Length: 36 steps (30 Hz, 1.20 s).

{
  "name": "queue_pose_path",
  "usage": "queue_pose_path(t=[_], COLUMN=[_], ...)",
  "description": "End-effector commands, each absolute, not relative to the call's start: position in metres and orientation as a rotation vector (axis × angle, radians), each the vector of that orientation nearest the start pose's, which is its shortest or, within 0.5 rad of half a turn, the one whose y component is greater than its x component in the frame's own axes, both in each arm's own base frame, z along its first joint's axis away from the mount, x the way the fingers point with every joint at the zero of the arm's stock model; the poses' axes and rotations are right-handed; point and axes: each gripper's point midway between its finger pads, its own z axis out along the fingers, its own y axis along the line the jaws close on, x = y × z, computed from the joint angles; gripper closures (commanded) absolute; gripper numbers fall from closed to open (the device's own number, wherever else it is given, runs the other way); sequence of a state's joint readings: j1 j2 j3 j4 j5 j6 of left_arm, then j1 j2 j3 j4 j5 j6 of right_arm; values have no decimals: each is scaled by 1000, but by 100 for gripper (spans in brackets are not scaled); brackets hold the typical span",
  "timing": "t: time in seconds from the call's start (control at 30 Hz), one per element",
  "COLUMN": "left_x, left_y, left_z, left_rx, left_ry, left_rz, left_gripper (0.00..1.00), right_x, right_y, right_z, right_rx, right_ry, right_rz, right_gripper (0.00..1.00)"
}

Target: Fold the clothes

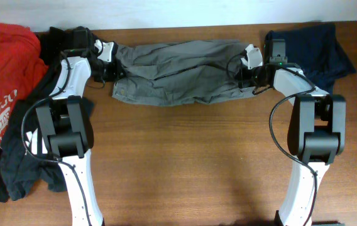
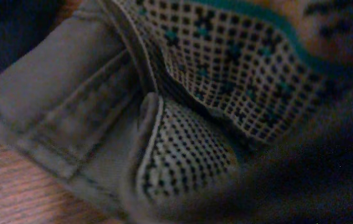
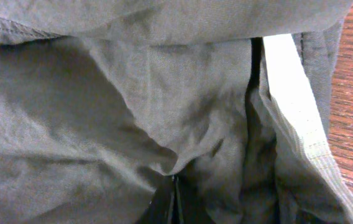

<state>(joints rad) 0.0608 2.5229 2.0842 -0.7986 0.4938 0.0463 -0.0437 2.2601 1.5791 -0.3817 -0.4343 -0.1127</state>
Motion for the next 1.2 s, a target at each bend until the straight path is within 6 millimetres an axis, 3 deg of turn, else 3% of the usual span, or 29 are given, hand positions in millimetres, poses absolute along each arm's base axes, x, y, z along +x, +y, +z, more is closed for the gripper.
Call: queue_pose_path(t=[0.0, 0.1, 0.27, 0.53, 0.67, 0.8, 0.93, 1.03, 1.17], left_x=[532, 533, 536, 528, 515, 507, 502, 502, 506], left_y=[-56, -50, -41, -8, 9, 21, 24, 15, -11], left_z=[-49, -30, 24, 105, 130, 149, 155, 156, 157], left_rx=[27, 23, 85, 71, 43, 47, 38, 59, 132], left_ry=[2866, 2855, 2799, 2758, 2768, 2755, 2757, 2755, 2738], left_rz=[-721, -719, -670, -356, -220, -166, -168, -188, -198], left_gripper=[99, 99, 99, 99, 99, 99, 99, 99, 99], right_x=[522, 519, 509, 497, 491, 485, 478, 474, 472], right_y=[47, 47, 48, 48, 50, 54, 65, 77, 93], right_z=[-12, -13, -18, -22, -24, -26, -29, -31, -32], right_rx=[-233, -229, -216, -191, -159, -159, -184, -220, -243], right_ry=[2607, 2624, 2668, 2722, 2751, 2774, 2795, 2803, 2810], right_rz=[487, 492, 507, 526, 550, 559, 576, 583, 583], right_gripper=[96, 96, 96, 96, 96, 96, 96, 96, 96])
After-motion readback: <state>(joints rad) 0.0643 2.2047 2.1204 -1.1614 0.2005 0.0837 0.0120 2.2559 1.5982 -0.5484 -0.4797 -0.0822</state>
